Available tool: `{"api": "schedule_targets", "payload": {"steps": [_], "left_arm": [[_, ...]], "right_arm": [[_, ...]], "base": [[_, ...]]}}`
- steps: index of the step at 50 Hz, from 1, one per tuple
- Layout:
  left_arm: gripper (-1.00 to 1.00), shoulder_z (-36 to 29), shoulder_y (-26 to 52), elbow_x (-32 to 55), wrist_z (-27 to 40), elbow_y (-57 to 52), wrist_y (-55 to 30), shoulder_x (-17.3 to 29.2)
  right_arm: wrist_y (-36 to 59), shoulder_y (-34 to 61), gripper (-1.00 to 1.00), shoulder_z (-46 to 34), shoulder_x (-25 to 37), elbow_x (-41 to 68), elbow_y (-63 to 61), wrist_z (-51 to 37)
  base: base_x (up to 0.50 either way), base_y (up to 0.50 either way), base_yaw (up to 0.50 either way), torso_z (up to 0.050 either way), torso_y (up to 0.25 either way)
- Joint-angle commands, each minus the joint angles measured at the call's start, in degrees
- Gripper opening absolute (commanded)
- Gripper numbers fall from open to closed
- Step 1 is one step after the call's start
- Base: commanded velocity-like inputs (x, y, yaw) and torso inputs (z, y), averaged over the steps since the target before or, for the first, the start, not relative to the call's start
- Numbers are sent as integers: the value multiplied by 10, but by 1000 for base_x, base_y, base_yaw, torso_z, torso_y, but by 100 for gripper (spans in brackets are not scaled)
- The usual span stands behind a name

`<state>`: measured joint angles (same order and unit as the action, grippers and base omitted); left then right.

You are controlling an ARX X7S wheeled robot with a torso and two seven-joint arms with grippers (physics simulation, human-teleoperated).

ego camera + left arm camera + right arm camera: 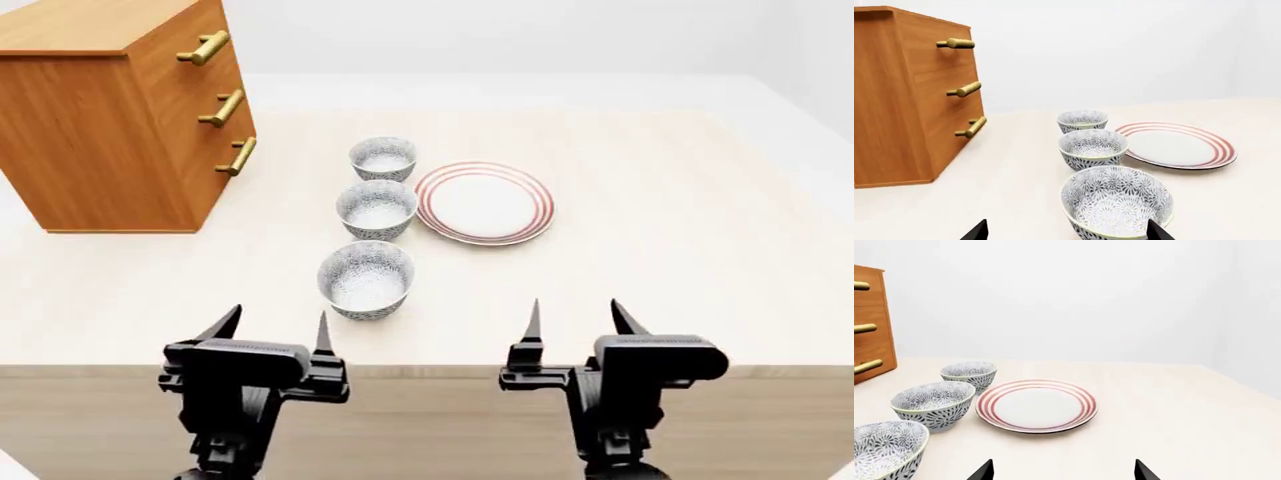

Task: Stack the bowl in the middle on the bowl at the back.

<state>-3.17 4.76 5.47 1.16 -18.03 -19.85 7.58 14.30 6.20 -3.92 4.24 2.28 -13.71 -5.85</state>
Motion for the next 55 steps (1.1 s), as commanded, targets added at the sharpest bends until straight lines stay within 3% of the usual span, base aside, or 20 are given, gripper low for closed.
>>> {"api": "schedule_targets", "payload": {"steps": [1, 16, 30, 43, 55], "left_arm": [[100, 3, 62, 28, -17, -110, -140, 43], [100, 36, 187, 82, -43, -148, -295, 78], [100, 67, 372, 144, -61, -124, -495, 101], [100, 33, 509, 148, -85, 7, -519, 110], [100, 2, 552, 154, -108, 59, -521, 117]], "right_arm": [[129, 86, 100, -12, 18, 12, -73, -3], [239, 209, 100, -21, 37, 35, -97, 14], [375, 351, 100, -7, 51, 72, -69, 34], [423, 460, 100, -14, 55, 84, 6, 47], [418, 490, 100, -21, 60, 84, 40, 50]], "base": [[0, 0, 0, 0, 0], [0, 0, 0, 0, 0], [0, 0, 0, 0, 0], [0, 0, 0, 0, 0], [96, 0, 0, 0, 0]]}}
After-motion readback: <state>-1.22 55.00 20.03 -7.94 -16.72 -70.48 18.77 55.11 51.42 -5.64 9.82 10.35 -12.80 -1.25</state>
